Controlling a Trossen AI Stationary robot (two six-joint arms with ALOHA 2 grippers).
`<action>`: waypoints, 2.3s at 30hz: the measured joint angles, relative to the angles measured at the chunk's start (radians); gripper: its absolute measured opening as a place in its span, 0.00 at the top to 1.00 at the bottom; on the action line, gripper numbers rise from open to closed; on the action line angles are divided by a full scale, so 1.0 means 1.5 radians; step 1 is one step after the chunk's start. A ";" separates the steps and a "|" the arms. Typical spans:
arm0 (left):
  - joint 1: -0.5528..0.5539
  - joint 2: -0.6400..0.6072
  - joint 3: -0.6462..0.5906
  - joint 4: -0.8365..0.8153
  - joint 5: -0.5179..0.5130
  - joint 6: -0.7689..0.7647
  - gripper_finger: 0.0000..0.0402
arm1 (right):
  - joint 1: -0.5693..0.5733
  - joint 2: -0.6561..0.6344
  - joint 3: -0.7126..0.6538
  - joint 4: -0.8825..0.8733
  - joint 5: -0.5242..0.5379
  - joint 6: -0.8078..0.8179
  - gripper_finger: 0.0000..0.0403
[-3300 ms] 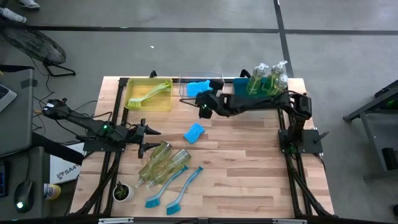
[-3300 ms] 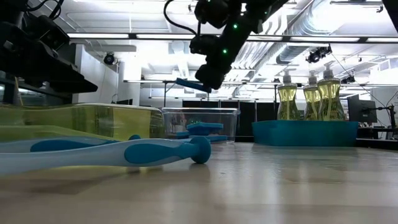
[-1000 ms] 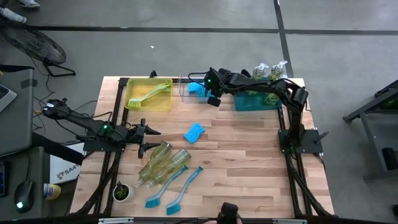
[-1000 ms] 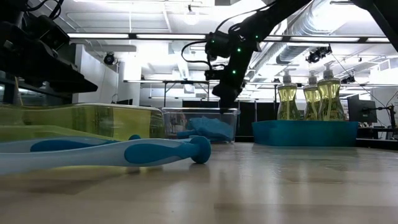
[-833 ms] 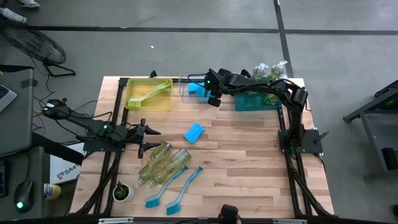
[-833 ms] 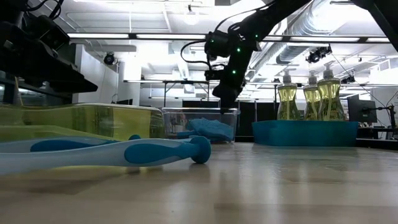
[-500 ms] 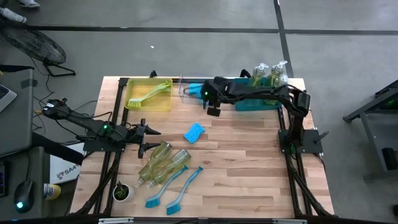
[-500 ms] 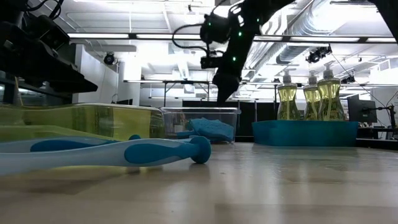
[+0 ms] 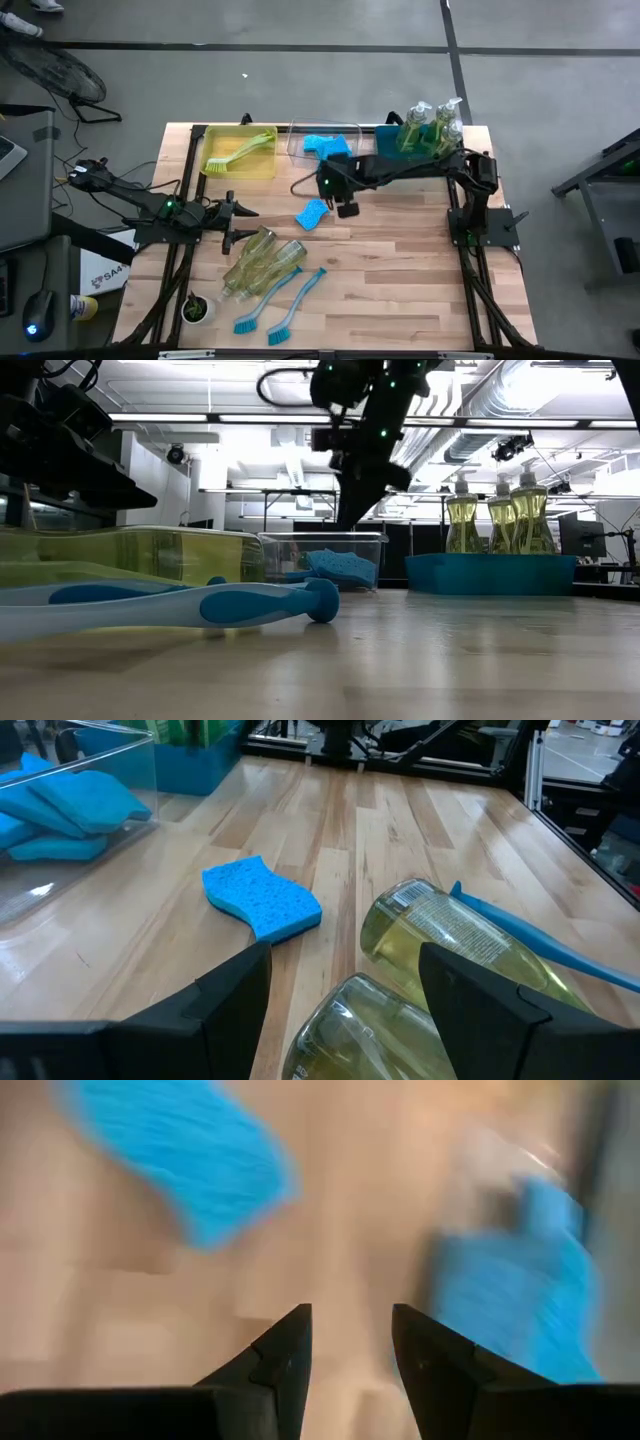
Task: Pick & Place Kitchen Sink Supplies
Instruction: Put the sponge into the transparent bin
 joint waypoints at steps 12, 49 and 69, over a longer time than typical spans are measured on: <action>0.000 0.000 0.000 0.000 0.000 0.000 0.38 | 0.053 0.026 0.000 0.000 -0.144 -0.061 0.67; 0.000 0.000 0.000 0.000 0.000 0.000 0.38 | 0.033 0.152 -0.001 0.102 -0.083 -0.096 0.72; 0.000 0.000 0.000 0.000 0.000 0.000 0.38 | 0.044 0.146 -0.001 0.067 0.034 -0.035 1.00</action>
